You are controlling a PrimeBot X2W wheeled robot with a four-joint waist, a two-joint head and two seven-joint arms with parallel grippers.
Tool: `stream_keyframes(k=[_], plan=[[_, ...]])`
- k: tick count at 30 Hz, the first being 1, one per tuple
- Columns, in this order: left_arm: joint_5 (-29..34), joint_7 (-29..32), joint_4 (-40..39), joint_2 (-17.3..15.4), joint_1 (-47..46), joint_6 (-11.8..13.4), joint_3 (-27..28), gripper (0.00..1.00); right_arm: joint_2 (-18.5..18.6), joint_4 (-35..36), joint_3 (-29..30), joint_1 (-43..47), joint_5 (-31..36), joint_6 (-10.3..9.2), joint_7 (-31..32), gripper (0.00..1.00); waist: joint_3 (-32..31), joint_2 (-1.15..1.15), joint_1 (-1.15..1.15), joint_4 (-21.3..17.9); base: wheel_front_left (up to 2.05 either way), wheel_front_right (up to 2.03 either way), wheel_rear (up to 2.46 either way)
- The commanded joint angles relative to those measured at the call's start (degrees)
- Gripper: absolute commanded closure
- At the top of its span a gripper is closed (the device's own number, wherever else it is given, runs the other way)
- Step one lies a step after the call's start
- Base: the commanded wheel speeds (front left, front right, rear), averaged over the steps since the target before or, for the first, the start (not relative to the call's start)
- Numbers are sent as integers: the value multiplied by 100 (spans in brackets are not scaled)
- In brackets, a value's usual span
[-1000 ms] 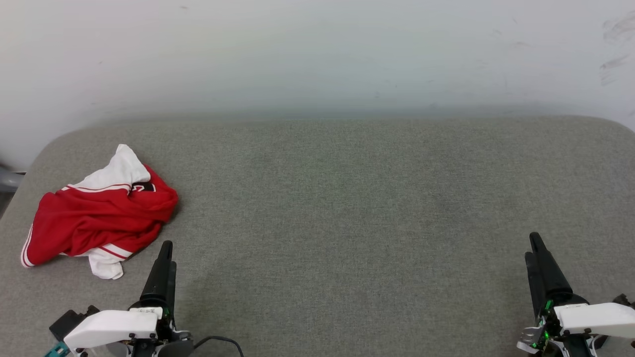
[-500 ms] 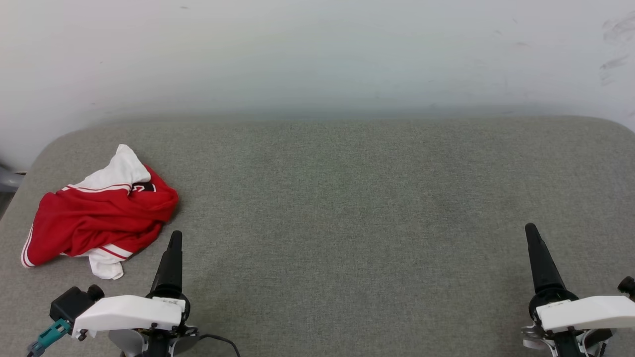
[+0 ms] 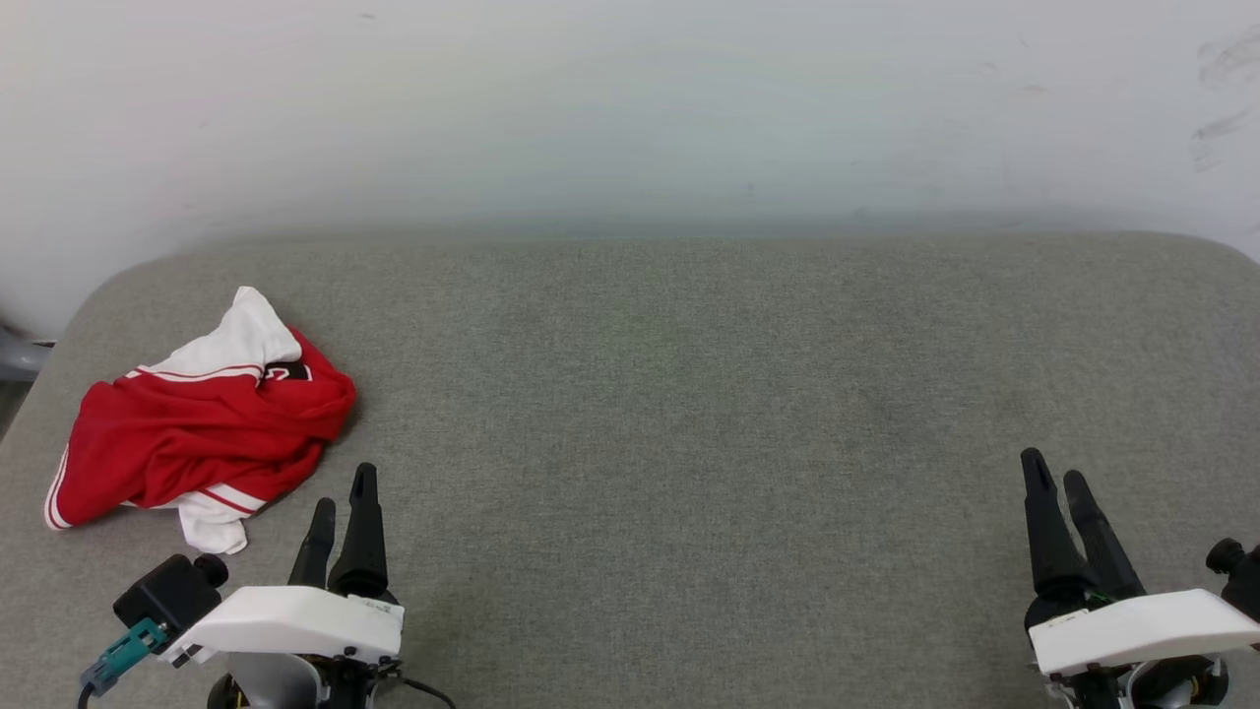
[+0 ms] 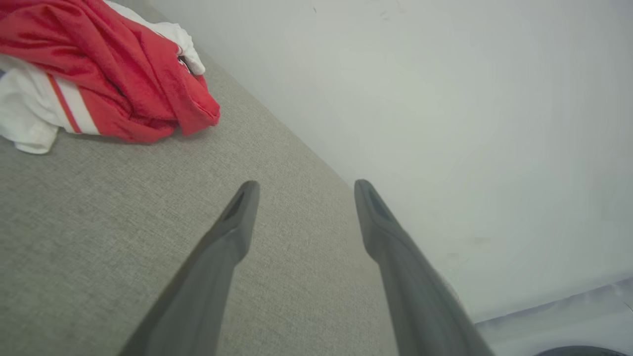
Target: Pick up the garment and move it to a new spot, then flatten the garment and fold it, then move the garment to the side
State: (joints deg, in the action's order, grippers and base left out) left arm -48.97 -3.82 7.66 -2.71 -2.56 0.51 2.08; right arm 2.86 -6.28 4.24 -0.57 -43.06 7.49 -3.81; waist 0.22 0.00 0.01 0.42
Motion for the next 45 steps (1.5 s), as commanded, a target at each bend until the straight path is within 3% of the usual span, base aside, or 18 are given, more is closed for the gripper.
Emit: stream_keyframes(k=[1,25,45], plan=[[168,-61,-104,-13,-13,21,-21,0,5,120,-14,-20,187,0,-59,0,0,0,-1,2,0,0,0],[2064,-469,-404,-99,108,217,-324,0,4,475,-95,196,2044,0,-466,0,-19,0,-1,25,0,0,0],[3162,-750,-529,-151,241,281,-556,0,3,648,-136,363,3032,0,-750,0,-31,0,-1,29,0,0,0]])
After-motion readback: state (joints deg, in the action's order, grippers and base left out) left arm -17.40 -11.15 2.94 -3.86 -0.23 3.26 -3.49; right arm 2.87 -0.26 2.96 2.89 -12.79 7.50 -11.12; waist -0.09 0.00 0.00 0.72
